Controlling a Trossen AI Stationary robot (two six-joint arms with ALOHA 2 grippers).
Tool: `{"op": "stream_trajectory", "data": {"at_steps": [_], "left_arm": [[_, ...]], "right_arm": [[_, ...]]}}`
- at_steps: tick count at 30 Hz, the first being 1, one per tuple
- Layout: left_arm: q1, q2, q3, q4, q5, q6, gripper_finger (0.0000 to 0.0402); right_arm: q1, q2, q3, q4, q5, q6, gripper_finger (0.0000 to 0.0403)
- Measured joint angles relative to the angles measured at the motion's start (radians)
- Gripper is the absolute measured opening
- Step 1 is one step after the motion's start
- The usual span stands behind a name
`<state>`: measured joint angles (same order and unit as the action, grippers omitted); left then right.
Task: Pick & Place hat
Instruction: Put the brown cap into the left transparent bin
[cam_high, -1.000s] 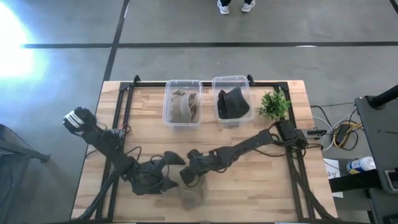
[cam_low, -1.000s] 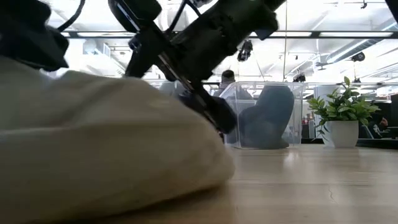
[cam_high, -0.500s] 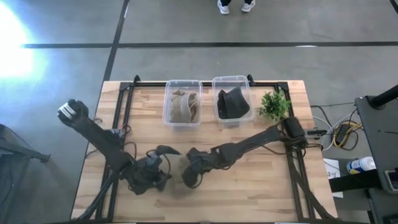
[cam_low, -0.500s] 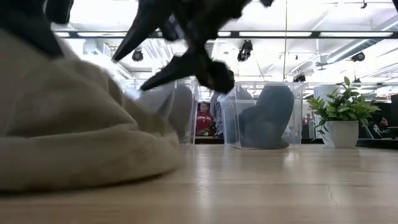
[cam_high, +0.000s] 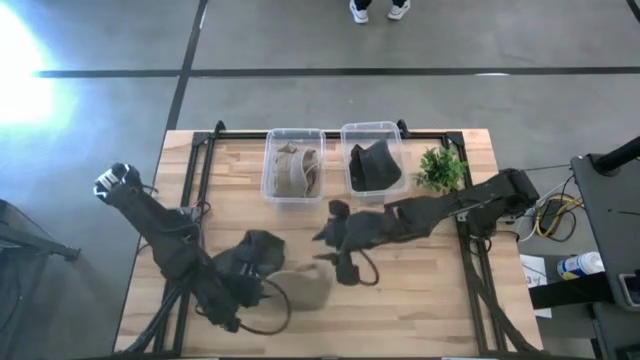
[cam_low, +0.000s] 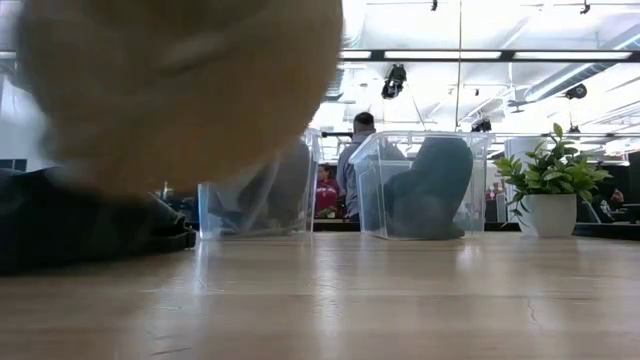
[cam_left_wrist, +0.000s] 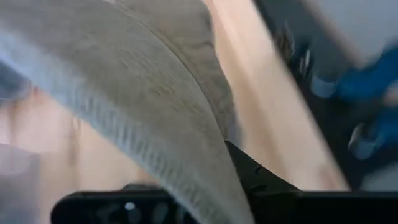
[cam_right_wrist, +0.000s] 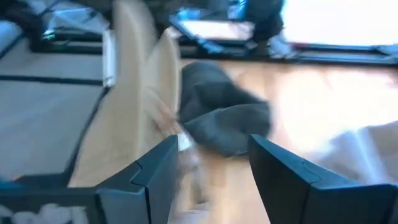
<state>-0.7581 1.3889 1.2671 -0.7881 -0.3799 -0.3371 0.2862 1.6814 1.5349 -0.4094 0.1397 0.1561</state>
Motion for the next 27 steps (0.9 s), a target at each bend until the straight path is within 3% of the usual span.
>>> {"op": "stream_trajectory", "data": {"at_steps": [7, 12, 19, 27], "left_arm": [[0.038, 0.145, 0.182, -0.268, -0.034, 0.230, 0.0013], [0.080, 0.212, 0.254, -0.277, -0.075, 0.424, 0.0013], [0.135, 0.247, 0.287, -0.275, -0.077, 0.519, 0.0014], [0.154, 0.256, 0.284, -0.252, -0.075, 0.567, 0.0014]], "right_arm": [[-0.003, -0.076, 0.000, -0.025, -0.024, 0.099, 0.0192], [0.010, -0.015, -0.003, -0.024, -0.059, 0.073, 0.0192], [0.031, 0.036, -0.002, 0.024, -0.133, 0.077, 0.0192], [0.038, 0.029, -0.002, -0.018, -0.144, 0.065, 0.0192]]}}
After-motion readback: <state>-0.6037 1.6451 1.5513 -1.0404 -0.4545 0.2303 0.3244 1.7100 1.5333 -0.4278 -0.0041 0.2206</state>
